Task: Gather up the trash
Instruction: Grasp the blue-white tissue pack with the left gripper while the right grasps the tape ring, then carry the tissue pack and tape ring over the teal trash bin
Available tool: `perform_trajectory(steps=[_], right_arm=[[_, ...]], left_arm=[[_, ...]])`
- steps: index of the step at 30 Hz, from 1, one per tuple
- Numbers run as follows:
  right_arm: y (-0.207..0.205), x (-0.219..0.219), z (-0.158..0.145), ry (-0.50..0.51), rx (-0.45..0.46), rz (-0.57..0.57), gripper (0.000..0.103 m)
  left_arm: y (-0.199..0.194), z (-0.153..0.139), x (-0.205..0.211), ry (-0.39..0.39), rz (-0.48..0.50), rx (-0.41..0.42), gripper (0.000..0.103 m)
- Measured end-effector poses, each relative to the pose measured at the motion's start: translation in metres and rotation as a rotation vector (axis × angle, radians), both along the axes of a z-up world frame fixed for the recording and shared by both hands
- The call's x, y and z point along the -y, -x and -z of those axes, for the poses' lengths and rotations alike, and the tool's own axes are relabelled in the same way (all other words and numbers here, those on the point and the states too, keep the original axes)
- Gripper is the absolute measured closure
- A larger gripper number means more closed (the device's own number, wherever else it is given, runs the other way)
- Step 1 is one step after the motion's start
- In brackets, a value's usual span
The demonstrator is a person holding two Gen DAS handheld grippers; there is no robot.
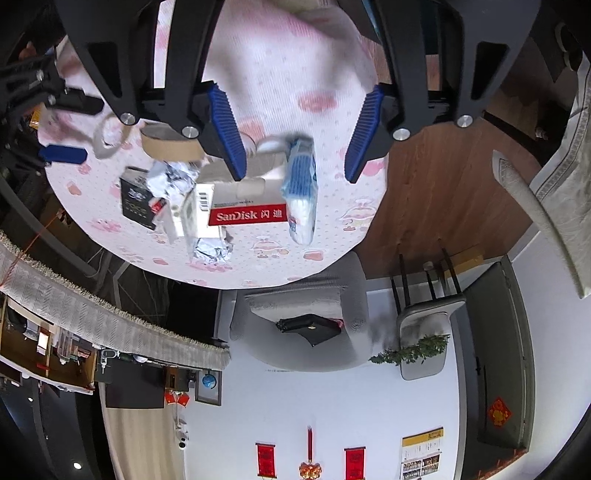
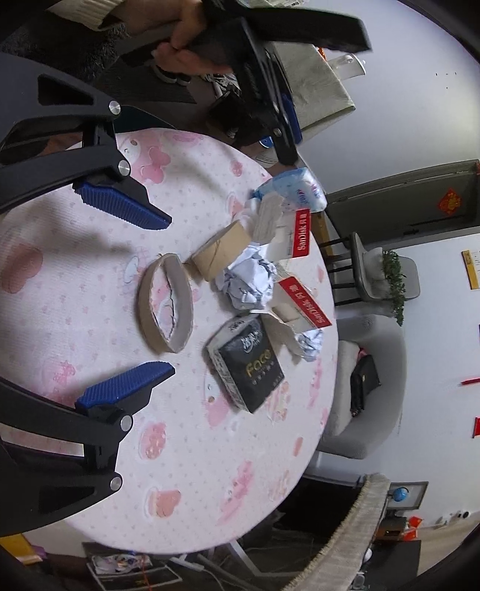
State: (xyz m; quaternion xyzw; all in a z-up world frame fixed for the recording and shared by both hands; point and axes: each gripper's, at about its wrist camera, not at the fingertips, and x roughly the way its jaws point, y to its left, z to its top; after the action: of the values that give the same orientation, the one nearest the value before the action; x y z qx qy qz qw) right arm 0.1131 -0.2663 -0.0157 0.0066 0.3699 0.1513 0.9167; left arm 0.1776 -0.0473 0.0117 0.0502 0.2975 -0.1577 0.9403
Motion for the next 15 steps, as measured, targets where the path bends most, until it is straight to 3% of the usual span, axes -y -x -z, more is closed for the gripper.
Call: perform_trajectory(steps=[4,7,9,11,15], right_arm=[[-0.007,-0.004,0.006,0.018,-0.018,0.017,0.028],[-0.013,-0.006,0.009,0.024,-0.03,0.022,0.028],[-0.016,-0.007,0.012,0.035,-0.035,0.025,0.028],[-0.019,-0.009,0.015,0.042,-0.037,0.028,0.028],[-0.023,-0.017,0.015,0.083,-0.03,0.045,0.037]], left_arm=[[-0.016,0.003,-0.001,0.037,-0.013,-0.018,0.049],[-0.03,0.006,0.0,0.063,-0.027,-0.038,0.058],[-0.034,0.007,-0.002,0.081,-0.027,-0.057,0.077],[-0.036,0.006,-0.005,0.099,-0.037,-0.069,0.084],[-0.032,0.001,-0.009,0.109,-0.031,-0.064,0.086]])
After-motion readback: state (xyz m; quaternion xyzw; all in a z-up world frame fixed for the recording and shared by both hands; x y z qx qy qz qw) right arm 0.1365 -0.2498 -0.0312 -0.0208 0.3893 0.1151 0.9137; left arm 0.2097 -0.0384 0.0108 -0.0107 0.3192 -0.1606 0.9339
